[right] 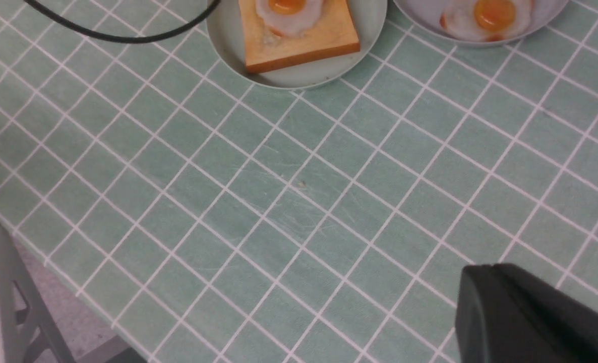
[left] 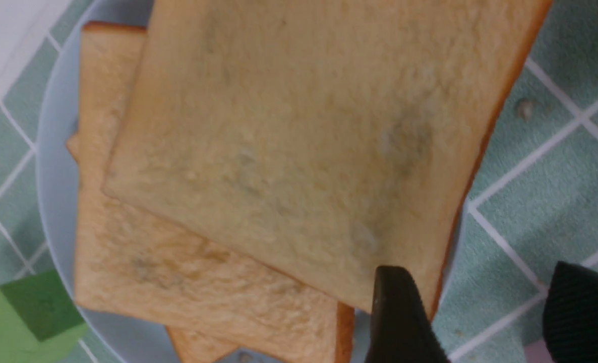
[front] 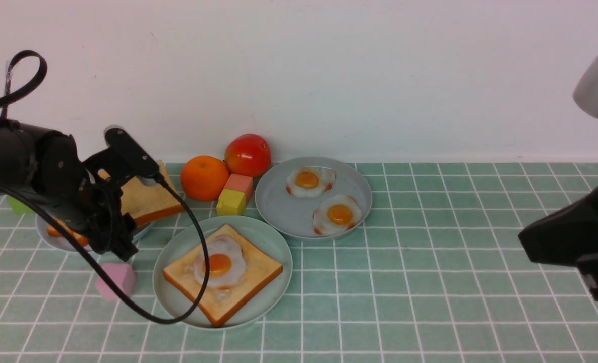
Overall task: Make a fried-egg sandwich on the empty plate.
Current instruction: Use the left arm to grab a slice of bread
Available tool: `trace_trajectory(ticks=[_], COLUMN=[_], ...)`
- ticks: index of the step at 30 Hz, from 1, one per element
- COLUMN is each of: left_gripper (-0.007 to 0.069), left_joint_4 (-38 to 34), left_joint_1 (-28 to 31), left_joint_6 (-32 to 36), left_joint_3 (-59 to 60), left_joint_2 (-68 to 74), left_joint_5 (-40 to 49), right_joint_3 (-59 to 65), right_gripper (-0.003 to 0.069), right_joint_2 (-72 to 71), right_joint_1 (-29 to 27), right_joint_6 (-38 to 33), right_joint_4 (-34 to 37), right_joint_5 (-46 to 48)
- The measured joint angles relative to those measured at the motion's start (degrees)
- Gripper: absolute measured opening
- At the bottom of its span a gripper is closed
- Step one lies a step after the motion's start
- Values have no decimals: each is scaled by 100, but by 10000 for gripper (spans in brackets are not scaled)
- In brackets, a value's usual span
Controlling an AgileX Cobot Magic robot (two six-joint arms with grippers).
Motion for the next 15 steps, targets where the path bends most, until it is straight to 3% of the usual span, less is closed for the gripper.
trace_trajectory(ticks=[15], left_gripper=[395], left_joint_4=[562], left_joint_1=[0], left_joint_6=[1], left_joint_3=[-24], left_joint_2=[203], left_joint_5=[-467], right_joint_3=[148], right_gripper=[22], right_joint_2=[0], right_joint_1=[0], right_joint_6=[-64], right_joint_4=[61], right_joint_5=[-110])
